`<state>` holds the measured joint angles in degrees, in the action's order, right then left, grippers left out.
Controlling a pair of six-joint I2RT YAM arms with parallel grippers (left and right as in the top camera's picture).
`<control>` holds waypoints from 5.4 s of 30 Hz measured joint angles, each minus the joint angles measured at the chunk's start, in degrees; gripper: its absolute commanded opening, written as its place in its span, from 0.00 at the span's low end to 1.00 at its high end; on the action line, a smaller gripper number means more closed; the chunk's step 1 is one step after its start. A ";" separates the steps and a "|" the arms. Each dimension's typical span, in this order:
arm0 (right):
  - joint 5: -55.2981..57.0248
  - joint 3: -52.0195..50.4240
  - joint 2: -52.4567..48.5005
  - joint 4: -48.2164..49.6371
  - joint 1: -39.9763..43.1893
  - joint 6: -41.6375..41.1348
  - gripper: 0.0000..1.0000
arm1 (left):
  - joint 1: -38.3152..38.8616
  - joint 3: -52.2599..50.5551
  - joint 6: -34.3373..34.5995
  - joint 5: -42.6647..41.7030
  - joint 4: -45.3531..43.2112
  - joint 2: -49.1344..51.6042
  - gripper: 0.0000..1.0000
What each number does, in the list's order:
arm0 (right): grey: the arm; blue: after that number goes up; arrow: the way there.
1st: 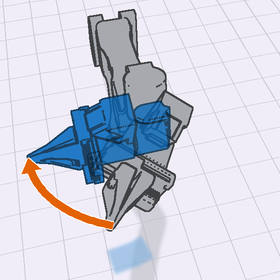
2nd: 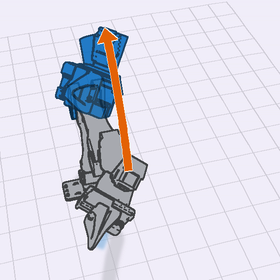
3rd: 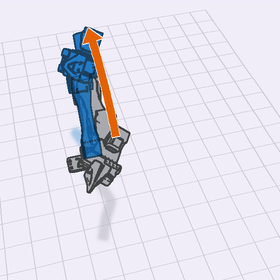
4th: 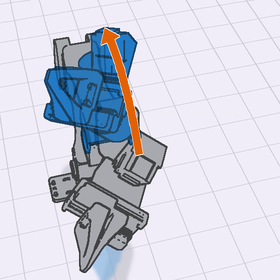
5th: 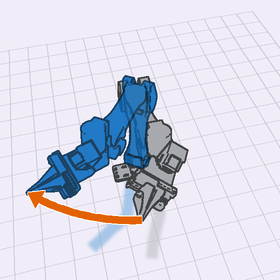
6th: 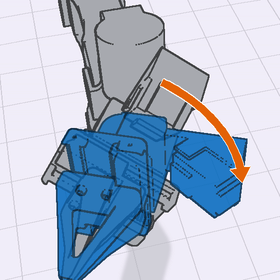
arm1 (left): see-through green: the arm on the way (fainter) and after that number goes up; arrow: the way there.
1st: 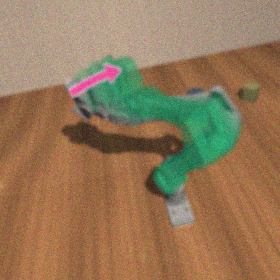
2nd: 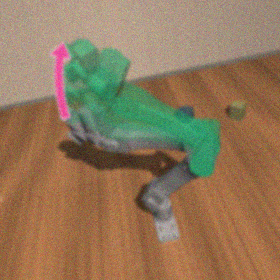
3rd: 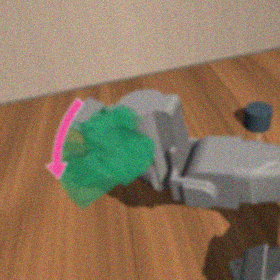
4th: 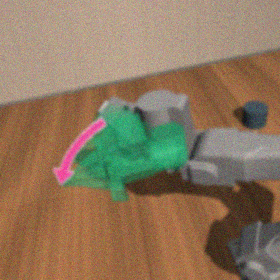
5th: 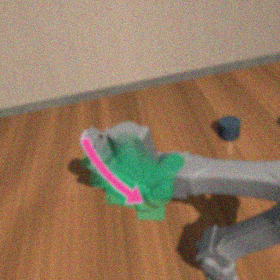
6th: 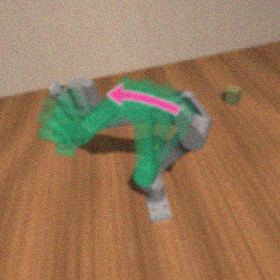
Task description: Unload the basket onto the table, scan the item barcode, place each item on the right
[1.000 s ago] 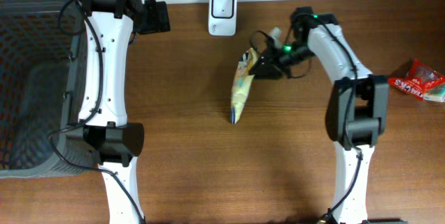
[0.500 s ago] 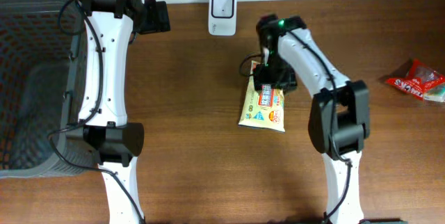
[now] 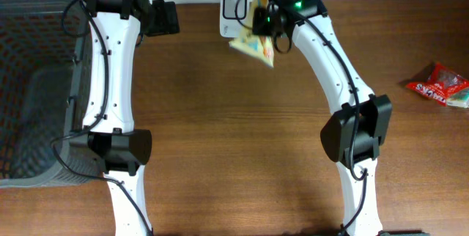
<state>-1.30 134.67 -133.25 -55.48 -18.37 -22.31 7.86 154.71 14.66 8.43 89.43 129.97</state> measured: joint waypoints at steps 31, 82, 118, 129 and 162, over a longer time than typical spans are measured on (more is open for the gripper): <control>12.07 1.20 7.87 -1.36 26.51 1.11 0.04 | 0.00 0.00 0.02 0.00 -0.15 0.00 0.99; -9.16 -123.51 126.75 47.19 18.36 24.50 0.99 | 0.00 0.00 0.02 0.02 -0.09 0.02 0.99; 0.22 -133.83 132.58 50.99 18.10 22.36 0.99 | 0.00 0.00 0.02 -0.07 -0.02 0.02 0.99; 0.42 -133.83 132.65 51.04 18.10 22.34 0.99 | 6.34 -77.88 -8.24 -1.53 -48.74 -57.20 0.99; 0.44 -133.85 132.63 50.99 18.10 22.38 0.99 | -7.76 -153.87 -10.82 -3.67 -84.91 -129.13 0.99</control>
<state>-0.86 0.82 -0.62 -4.49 -0.27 0.08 0.10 0.84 3.84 4.75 4.51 0.84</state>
